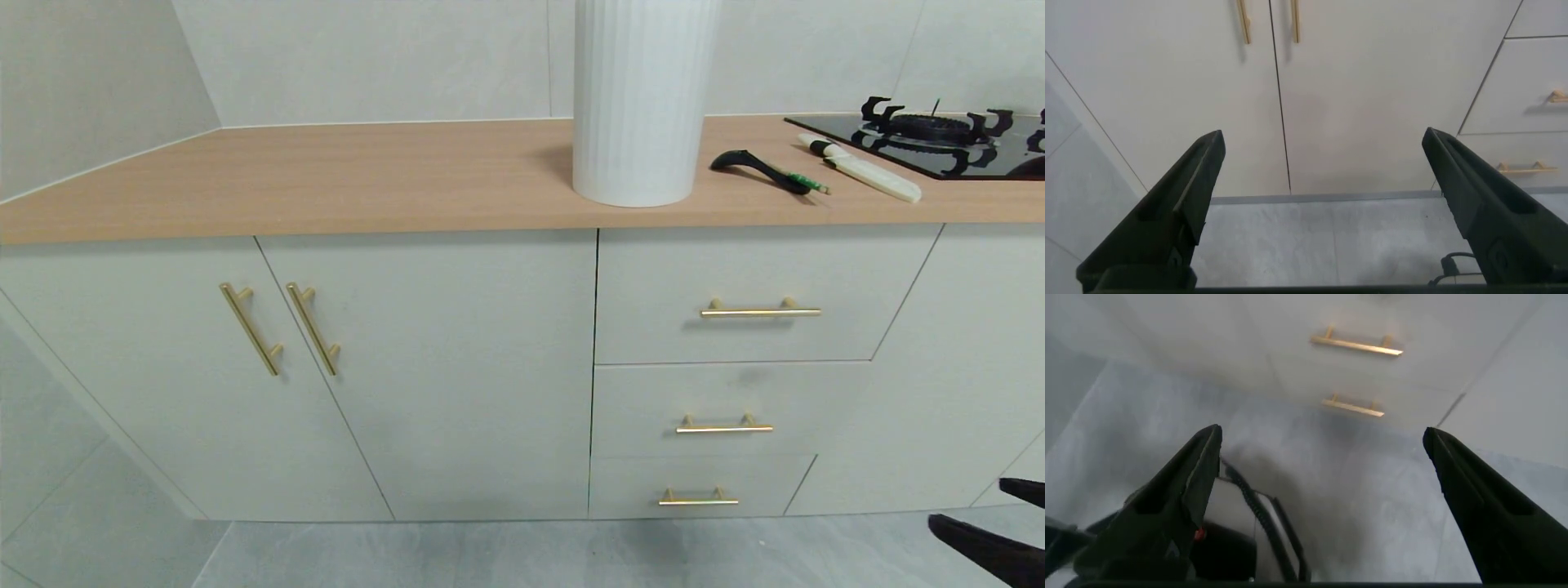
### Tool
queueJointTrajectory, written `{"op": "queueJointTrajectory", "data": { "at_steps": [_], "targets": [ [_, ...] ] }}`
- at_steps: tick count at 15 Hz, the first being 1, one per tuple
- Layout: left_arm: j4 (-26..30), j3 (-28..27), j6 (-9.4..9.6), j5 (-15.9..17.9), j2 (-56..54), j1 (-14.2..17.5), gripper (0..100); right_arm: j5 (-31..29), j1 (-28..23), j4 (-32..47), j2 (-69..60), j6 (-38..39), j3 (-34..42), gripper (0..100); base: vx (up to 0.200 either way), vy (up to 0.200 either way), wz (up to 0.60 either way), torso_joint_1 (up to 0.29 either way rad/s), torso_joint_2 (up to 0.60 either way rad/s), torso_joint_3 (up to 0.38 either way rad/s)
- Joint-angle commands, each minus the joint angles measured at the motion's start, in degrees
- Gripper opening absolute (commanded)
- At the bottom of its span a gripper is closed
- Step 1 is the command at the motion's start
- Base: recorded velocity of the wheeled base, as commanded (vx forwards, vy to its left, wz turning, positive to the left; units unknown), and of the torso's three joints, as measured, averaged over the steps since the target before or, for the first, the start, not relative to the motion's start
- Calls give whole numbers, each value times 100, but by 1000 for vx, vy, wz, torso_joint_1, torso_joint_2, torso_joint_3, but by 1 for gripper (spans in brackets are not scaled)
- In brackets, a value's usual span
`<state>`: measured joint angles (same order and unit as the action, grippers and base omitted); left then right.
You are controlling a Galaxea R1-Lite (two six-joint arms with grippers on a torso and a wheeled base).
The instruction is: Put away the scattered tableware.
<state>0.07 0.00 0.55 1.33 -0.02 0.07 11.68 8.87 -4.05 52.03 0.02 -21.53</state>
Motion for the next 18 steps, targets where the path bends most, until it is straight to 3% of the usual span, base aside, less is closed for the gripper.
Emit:
{"op": "queueJointTrajectory", "data": {
  "at_steps": [1, 4, 10, 12, 18],
  "targets": [
    [1, 0, -2, -1, 2, 1, 100, -210, 413, -624, 1793, -2, -431, 100, 0, 0, 0, 0, 0, 0],
    [1, 0, -2, -1, 2, 1, 100, -271, 466, -1107, 2865, -2, -923, 100, 0, 0, 0, 0, 0, 0],
    [1, 0, -2, -1, 2, 1, 100, -368, 598, -1362, 4298, -11, -1758, 100, 0, 0, 0, 0, 0, 0],
    [1, 0, -2, -1, 2, 1, 100, -614, 598, -1520, 4702, -2, -1890, 100, 0, 0, 0, 0, 0, 0],
    [1, 0, -2, -1, 2, 1, 100, -1528, 554, -2988, 6302, 59, -1881, 100, 0, 0, 0, 0, 0, 0]
  ]
}}
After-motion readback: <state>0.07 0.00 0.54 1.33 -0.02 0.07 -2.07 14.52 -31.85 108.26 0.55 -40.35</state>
